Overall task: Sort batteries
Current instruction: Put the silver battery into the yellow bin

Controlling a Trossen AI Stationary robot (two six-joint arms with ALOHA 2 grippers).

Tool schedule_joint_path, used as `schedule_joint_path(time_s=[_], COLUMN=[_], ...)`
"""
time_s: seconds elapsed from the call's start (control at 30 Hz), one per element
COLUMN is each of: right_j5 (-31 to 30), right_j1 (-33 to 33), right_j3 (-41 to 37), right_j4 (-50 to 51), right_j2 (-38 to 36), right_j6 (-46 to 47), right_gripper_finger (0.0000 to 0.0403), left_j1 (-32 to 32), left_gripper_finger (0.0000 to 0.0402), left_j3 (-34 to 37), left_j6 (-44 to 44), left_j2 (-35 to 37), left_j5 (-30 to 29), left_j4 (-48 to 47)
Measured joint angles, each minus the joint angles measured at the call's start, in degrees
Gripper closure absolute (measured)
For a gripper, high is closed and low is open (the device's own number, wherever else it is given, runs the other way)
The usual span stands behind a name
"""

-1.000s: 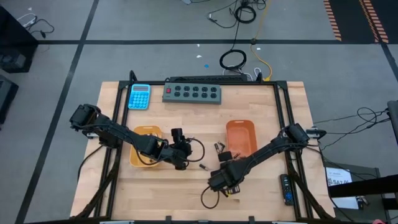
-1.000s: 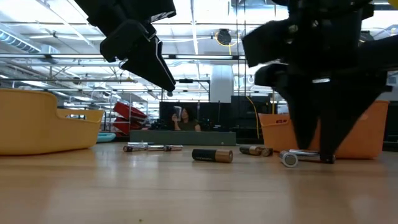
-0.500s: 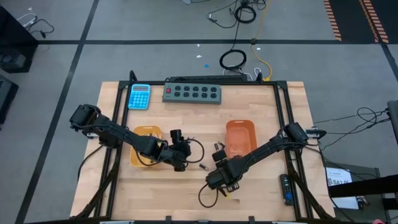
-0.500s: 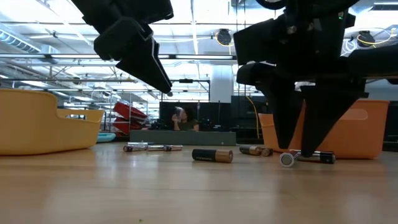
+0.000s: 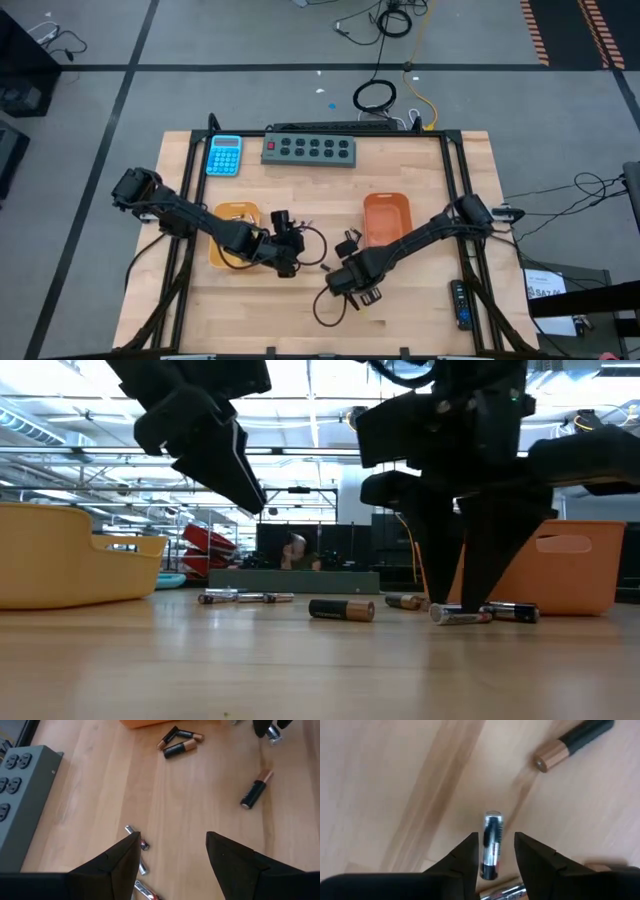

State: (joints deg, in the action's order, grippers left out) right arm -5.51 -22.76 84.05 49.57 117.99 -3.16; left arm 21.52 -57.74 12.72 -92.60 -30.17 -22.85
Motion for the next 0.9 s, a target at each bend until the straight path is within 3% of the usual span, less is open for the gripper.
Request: schedule_joint_path(time_s=[0.3, 0.63, 0.8, 0.9], right_j5=[2.9, 2.7, 2.6, 0.9], right_j1=[1.0, 0.9, 0.9, 0.9], right_j3=[0.0, 0.2, 0.1, 0.0], right_j4=[-2.0, -1.9, -3.2, -3.8], right_j2=[0.6, 3.6, 3.6, 2.8], right_j6=[-0.1, 0.1, -0.1, -0.1], right_gripper_finger=[0.0330, 0.0332, 0.0380, 0.0382], left_j1=[0.9, 0.6, 0.6, 0.4], left_gripper_finger=[0.0167, 0.0167, 0.0167, 0.0167], left_j3=[0.0, 0.0, 0.0, 0.0], left_j6=[2.3, 3.5, 3.6, 4.5], left_j2=[0.0, 0.0, 0.0, 0.0], left_j5=[0.8, 1.2, 1.2, 0.6], left_j4=[-2.0, -6.4, -6.0, -6.0])
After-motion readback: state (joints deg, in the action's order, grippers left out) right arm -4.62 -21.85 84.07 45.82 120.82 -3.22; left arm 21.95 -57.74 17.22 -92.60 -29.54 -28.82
